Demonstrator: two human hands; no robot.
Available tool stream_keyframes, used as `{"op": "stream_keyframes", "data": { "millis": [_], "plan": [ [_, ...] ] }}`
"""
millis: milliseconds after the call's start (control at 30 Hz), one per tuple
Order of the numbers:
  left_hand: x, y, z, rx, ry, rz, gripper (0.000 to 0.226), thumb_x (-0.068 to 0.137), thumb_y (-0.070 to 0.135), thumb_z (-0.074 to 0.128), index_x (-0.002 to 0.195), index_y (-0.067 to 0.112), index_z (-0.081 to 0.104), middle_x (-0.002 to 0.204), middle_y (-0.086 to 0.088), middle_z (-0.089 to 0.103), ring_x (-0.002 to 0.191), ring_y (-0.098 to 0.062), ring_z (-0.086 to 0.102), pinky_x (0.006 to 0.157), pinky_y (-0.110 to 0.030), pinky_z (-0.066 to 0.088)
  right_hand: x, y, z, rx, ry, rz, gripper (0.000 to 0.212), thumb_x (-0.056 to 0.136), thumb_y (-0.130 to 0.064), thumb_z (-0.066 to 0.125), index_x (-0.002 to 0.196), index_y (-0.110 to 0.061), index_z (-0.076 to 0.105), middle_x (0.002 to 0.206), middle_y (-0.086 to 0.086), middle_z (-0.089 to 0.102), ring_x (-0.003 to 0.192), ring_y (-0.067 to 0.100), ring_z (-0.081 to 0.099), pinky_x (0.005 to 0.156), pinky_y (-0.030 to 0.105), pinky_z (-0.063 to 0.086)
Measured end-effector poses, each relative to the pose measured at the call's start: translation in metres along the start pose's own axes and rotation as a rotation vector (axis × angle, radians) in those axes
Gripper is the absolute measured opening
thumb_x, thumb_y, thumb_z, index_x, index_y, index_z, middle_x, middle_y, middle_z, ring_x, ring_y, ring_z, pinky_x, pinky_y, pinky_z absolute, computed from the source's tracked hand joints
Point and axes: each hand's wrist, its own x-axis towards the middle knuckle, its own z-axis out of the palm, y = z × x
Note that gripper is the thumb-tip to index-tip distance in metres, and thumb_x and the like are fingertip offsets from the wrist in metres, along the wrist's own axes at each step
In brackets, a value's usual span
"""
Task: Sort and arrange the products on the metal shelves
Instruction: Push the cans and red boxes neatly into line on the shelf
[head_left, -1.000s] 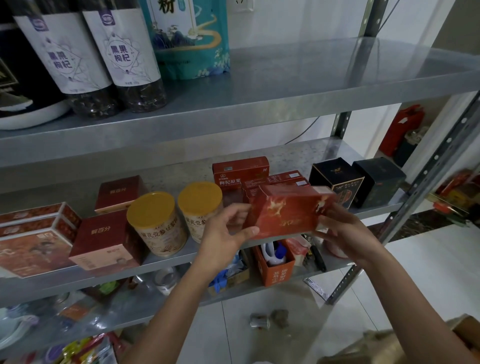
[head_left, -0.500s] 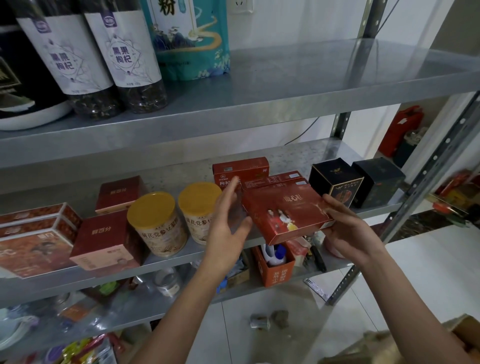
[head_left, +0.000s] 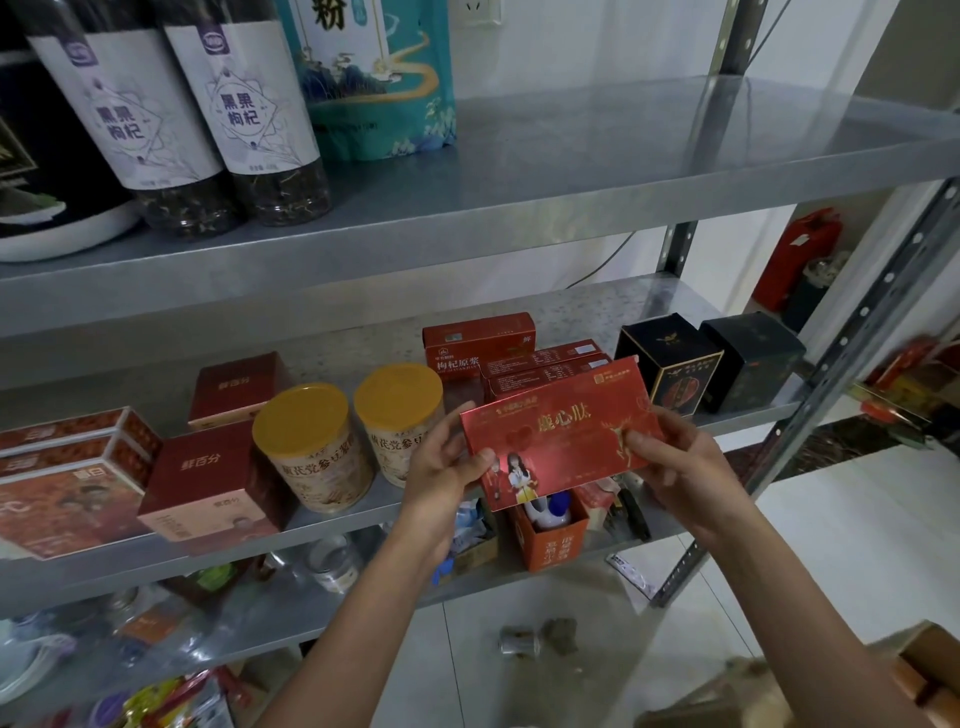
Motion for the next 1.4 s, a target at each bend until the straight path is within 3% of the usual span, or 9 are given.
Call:
{"op": "stream_keyframes", "data": {
  "millis": [167,367,667,833,933,1100,1200,1300,1400],
  "plan": [
    [-0.001,-0.003,0.012,0.183,0.089,0.061,0.068,0.087,0.002,0.068,0.147,0.017,0.038,0.136,-0.006,0.055,0.114,-0.013,0.056,0.072,-0.014,0.053,-0.011,0.006,0.008,-0.325,0.174,-0.349,0.04,0.072,-0.013,0.078,0.106,-0.027,0.064,0.097,-0.011,0.073,0.09,0.006,0.07,0.069,0.016,0.055],
    [-0.012,0.007,0.029,0.583,-0.075,0.462,0.078,0.082,0.015,0.076,0.146,0.035,0.036,0.152,0.011,0.033,0.14,-0.003,0.028,0.111,-0.013,0.024,-0.02,0.021,0.013,-0.687,0.104,-0.605,0.055,0.073,0.01,0.077,0.11,-0.028,0.062,0.101,-0.02,0.066,0.094,-0.008,0.063,0.075,0.008,0.05],
    [-0.018,0.018,0.051,0.513,-0.129,0.311,0.088,0.066,0.06,0.07,0.144,0.046,0.033,0.158,0.014,0.016,0.144,-0.007,0.019,0.115,-0.036,0.027,-0.028,0.033,0.026,-0.757,0.214,-0.775,0.057,0.071,0.015,0.075,0.117,-0.016,0.06,0.108,-0.02,0.059,0.103,-0.014,0.058,0.081,0.005,0.048],
    [-0.027,0.013,0.062,0.117,-0.336,0.09,0.06,0.064,0.058,0.072,0.118,0.036,0.059,0.116,0.009,0.069,0.111,-0.008,0.064,0.089,-0.027,0.054,-0.034,0.046,0.042,-0.739,0.314,-0.91,0.073,0.065,0.028,0.07,0.123,-0.014,0.059,0.121,0.001,0.062,0.115,0.007,0.059,0.096,0.028,0.052],
    [-0.026,0.009,0.066,-0.007,-0.345,0.069,0.029,0.067,0.042,0.079,0.094,0.035,0.071,0.094,0.005,0.075,0.089,-0.009,0.072,0.068,-0.018,0.055,-0.036,0.053,0.049,-0.829,0.232,-0.993,0.069,0.07,0.016,0.075,0.128,-0.014,0.054,0.131,0.008,0.059,0.126,0.022,0.056,0.104,0.039,0.047],
    [-0.004,0.015,0.044,0.11,-0.291,0.101,0.04,0.072,0.031,0.08,0.109,0.023,0.067,0.102,0.003,0.075,0.097,-0.016,0.071,0.083,-0.035,0.058,-0.039,0.047,0.036,-0.795,-0.009,-0.84,0.055,0.086,-0.021,0.07,0.136,-0.008,0.051,0.146,0.005,0.049,0.133,0.02,0.049,0.107,0.028,0.044],
    [0.006,0.022,0.028,0.144,-0.393,0.123,0.041,0.067,0.03,0.081,0.106,0.022,0.068,0.105,0.003,0.074,0.101,-0.015,0.069,0.088,-0.034,0.055,-0.03,0.03,0.014,-0.901,0.15,-0.815,0.063,0.088,-0.015,0.07,0.144,-0.015,0.04,0.154,-0.006,0.037,0.133,0.02,0.047,0.111,0.031,0.04],
    [0.016,0.028,0.019,0.246,-0.563,0.117,0.039,0.071,0.023,0.08,0.107,0.022,0.067,0.11,0.002,0.073,0.108,-0.018,0.067,0.094,-0.036,0.053,-0.018,-0.001,-0.01,-1.022,0.236,-0.715,0.084,0.082,-0.029,0.072,0.15,-0.032,0.023,0.159,-0.013,0.015,0.147,0.003,0.017,0.117,0.018,0.018],
    [0.023,0.033,0.02,0.296,-0.739,0.103,0.044,0.075,0.025,0.077,0.115,0.026,0.06,0.113,0.012,0.071,0.109,-0.009,0.065,0.087,-0.024,0.054,-0.02,-0.025,-0.033,-1.077,0.1,-0.577,0.077,0.076,-0.039,0.071,0.143,-0.037,0.035,0.152,-0.01,0.03,0.14,0.006,0.029,0.109,0.036,0.042]
  ]
}}
